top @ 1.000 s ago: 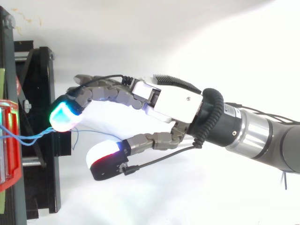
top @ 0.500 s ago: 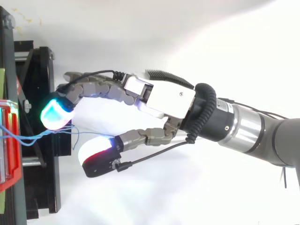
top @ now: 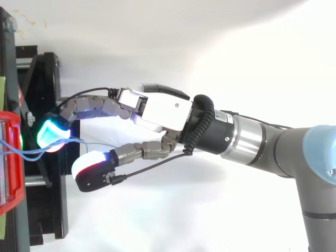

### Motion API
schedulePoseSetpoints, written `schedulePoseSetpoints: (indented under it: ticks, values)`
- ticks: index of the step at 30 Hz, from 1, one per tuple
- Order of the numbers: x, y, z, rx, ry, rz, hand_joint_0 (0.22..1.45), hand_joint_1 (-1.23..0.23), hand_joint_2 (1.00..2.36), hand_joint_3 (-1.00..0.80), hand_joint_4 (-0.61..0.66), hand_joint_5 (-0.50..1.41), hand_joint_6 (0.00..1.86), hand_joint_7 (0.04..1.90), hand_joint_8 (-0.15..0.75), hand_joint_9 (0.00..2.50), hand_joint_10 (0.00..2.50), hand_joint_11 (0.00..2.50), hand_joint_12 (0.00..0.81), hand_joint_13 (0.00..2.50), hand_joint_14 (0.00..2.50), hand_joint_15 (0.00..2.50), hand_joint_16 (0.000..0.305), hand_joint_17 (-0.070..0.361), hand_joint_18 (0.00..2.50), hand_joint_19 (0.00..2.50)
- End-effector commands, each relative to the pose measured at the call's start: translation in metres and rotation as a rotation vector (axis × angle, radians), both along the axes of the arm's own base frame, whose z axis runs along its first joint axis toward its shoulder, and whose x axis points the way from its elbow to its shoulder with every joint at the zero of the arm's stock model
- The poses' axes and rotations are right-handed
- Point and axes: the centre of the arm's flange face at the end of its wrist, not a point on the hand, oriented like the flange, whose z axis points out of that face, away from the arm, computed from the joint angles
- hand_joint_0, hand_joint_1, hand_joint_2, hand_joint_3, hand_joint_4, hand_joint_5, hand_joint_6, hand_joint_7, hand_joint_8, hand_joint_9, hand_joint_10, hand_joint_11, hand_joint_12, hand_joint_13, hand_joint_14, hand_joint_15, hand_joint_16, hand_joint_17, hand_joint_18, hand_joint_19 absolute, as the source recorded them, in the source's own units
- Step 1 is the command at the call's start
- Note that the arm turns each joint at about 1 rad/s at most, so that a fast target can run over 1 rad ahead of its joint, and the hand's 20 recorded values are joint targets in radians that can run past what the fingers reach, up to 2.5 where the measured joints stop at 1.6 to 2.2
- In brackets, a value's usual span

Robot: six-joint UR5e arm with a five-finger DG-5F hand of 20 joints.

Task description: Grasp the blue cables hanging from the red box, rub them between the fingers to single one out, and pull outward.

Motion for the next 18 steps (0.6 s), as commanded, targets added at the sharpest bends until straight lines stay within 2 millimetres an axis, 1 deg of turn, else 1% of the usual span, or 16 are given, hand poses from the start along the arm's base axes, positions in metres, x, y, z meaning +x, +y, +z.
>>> schedulePoseSetpoints:
  ticks: [1,6,12,18]
  values:
    - [0.001,0.0,0.002,0.005,-0.008,0.01,0.48,-0.6,1.0,-0.5,0.35,-0.15,0.5,0.9,0.295,0.52,0.0,0.02,0.364,0.35,0.0,0.04,0.059,0.132,0.22,0.19]
    - [0.001,0.002,0.0,0.008,-0.011,0.023,0.5,-0.6,1.0,-0.5,0.37,-0.13,0.5,0.97,0.29,0.59,0.0,0.07,0.36,0.42,0.0,0.08,0.056,0.126,0.29,0.23]
    - [0.005,0.013,0.005,0.003,-0.033,0.137,0.52,-0.6,1.0,-0.5,0.38,-0.12,0.5,1.02,0.287,0.66,0.0,0.1,0.351,0.47,0.0,0.1,0.054,0.121,0.35,0.27]
    - [0.006,0.002,0.007,0.029,-0.048,0.154,0.53,-0.6,1.0,-0.5,0.35,-0.1,0.5,1.1,0.28,0.73,0.0,0.14,0.345,0.52,0.0,0.12,0.052,0.117,0.39,0.29]
